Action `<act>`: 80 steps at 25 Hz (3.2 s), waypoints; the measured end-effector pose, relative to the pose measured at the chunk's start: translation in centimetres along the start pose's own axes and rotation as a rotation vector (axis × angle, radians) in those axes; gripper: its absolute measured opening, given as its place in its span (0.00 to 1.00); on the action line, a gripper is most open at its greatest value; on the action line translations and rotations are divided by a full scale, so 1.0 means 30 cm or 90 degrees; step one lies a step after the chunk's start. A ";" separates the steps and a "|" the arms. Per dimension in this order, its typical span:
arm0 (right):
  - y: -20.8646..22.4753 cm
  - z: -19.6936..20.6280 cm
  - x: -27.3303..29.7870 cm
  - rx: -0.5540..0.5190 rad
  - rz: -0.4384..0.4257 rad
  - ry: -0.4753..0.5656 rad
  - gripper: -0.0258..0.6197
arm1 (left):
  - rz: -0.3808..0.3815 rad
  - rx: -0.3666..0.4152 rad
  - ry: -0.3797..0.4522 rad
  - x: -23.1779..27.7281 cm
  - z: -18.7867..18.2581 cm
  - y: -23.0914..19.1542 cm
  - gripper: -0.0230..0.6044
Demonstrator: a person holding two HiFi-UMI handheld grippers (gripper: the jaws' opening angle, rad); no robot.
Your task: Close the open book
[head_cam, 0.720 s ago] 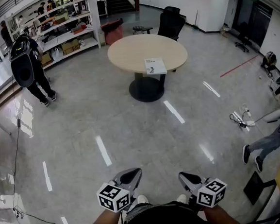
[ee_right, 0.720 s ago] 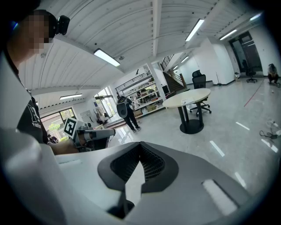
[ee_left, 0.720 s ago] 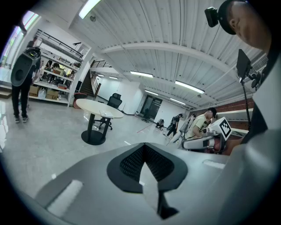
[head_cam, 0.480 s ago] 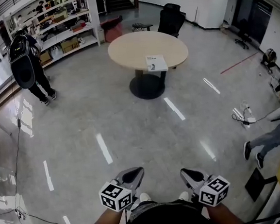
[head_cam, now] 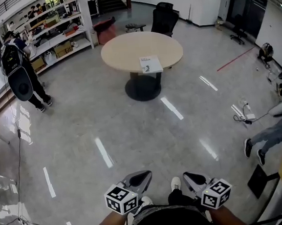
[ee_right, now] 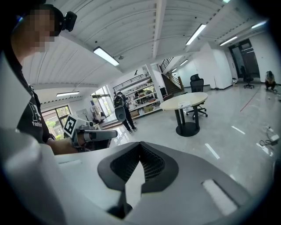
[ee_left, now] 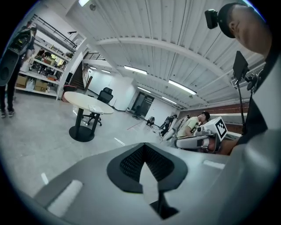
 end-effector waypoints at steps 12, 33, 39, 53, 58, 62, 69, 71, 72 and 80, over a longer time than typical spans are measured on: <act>0.225 -0.144 0.132 -0.029 -0.091 0.031 0.05 | -0.088 -0.003 0.005 0.153 -0.080 -0.033 0.05; 0.843 -0.217 0.079 -0.028 -0.173 0.054 0.05 | -0.135 0.042 -0.004 0.812 -0.258 0.153 0.05; 0.879 -0.234 0.154 -0.019 -0.187 0.047 0.05 | -0.132 -0.019 0.000 0.835 -0.294 0.097 0.05; 0.962 -0.431 0.412 -0.017 -0.103 0.054 0.05 | -0.064 0.063 -0.022 0.923 -0.608 -0.172 0.05; 0.910 -0.567 0.556 -0.032 -0.072 0.068 0.05 | -0.037 0.076 -0.028 0.869 -0.727 -0.315 0.05; 0.864 -0.599 0.664 -0.019 -0.046 0.056 0.05 | -0.024 0.078 -0.038 0.808 -0.796 -0.432 0.05; 0.796 -0.647 0.836 -0.007 -0.012 0.050 0.05 | -0.006 0.103 -0.067 0.735 -0.868 -0.629 0.05; 0.789 -0.652 0.867 -0.007 -0.012 0.037 0.05 | -0.004 0.100 -0.064 0.725 -0.888 -0.660 0.05; 0.791 -0.656 0.881 -0.008 -0.010 0.033 0.05 | -0.003 0.098 -0.061 0.720 -0.895 -0.672 0.05; 0.802 -0.742 0.985 -0.041 -0.032 0.026 0.05 | -0.009 0.086 -0.048 0.708 -0.933 -0.747 0.05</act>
Point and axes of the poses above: the fingertips, and each gripper's own axes: x forward along the fingers, y to its right, z out of its underside, the point moved 5 cm from there along -x, backward along the fingers, and after that the axes turned 10 degrees about -x, right-handed, at the moved point
